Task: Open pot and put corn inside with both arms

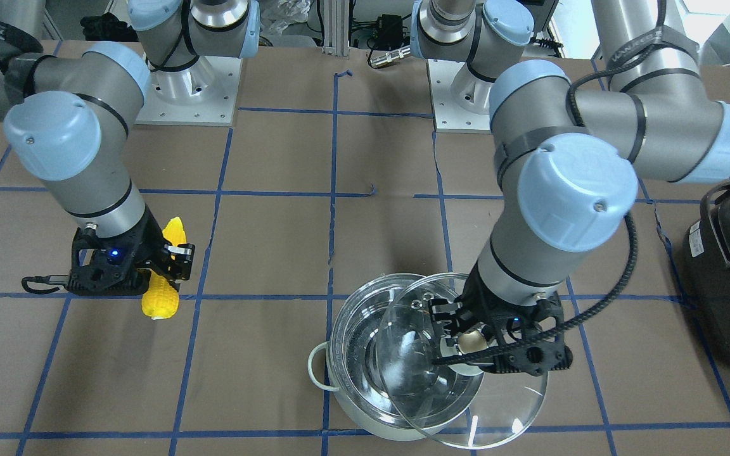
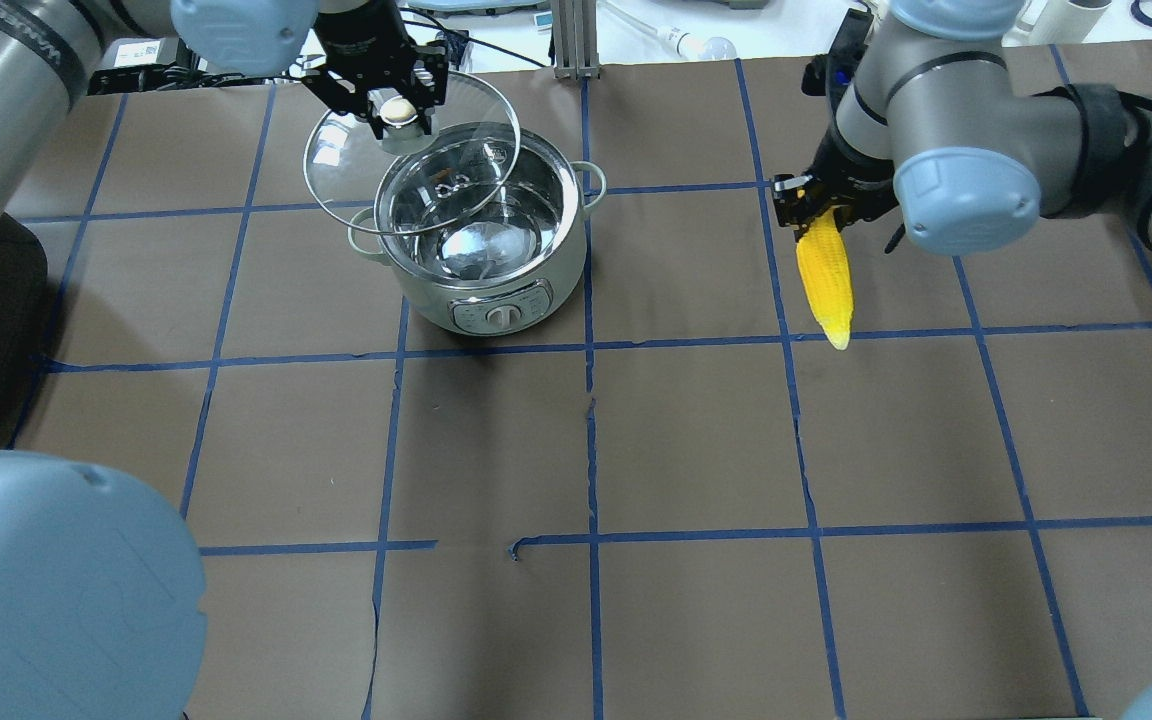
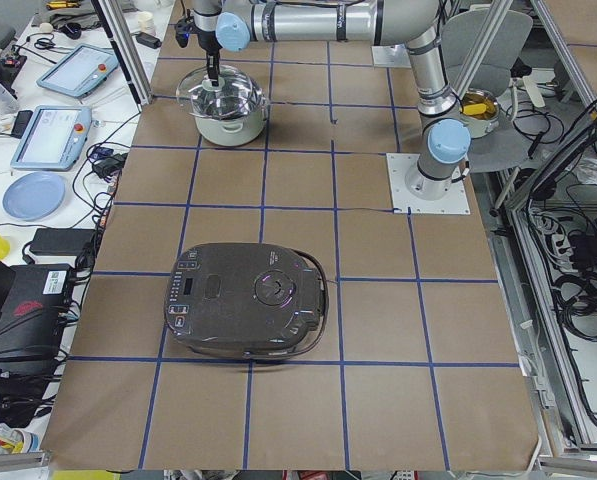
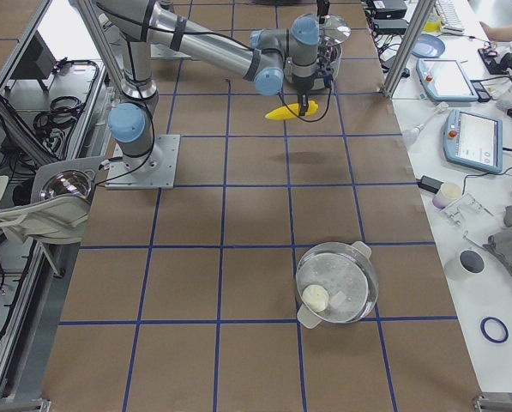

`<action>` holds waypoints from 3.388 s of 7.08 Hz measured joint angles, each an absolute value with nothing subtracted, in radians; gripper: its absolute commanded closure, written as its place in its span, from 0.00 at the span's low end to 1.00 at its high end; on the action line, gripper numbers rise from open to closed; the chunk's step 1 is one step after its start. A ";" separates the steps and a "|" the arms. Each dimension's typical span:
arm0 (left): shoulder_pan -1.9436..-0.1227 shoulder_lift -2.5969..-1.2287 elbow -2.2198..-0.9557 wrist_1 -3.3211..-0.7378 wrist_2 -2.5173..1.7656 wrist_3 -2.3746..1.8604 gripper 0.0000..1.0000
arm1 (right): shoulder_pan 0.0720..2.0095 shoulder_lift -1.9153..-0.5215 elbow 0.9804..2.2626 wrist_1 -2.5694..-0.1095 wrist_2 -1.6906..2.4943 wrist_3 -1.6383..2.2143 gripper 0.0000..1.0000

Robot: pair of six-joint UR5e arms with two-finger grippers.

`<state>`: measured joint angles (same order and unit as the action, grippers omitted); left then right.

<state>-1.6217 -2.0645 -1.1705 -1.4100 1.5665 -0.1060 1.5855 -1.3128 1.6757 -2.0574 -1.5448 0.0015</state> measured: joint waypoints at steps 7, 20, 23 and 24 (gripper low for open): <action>-1.297 -1.964 -1.507 -1.264 1.590 0.458 1.00 | 1.894 -0.951 0.976 -1.767 -1.477 0.551 0.86; -1.194 -1.891 -1.841 -0.908 1.593 0.628 0.00 | 1.965 -0.911 1.010 -1.890 -1.462 0.472 0.00; -1.278 -1.850 -1.548 -1.371 1.591 0.577 0.00 | 1.793 -1.129 1.191 -1.737 -1.466 0.267 0.00; -1.335 -1.829 -1.476 -1.470 1.593 0.508 0.00 | 1.740 -1.233 1.309 -1.726 -1.471 0.195 0.00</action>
<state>-1.3355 -1.8294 -1.4765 -1.4697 1.5933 0.5081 1.7396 -1.2330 1.3089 -1.7264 -1.4713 0.1946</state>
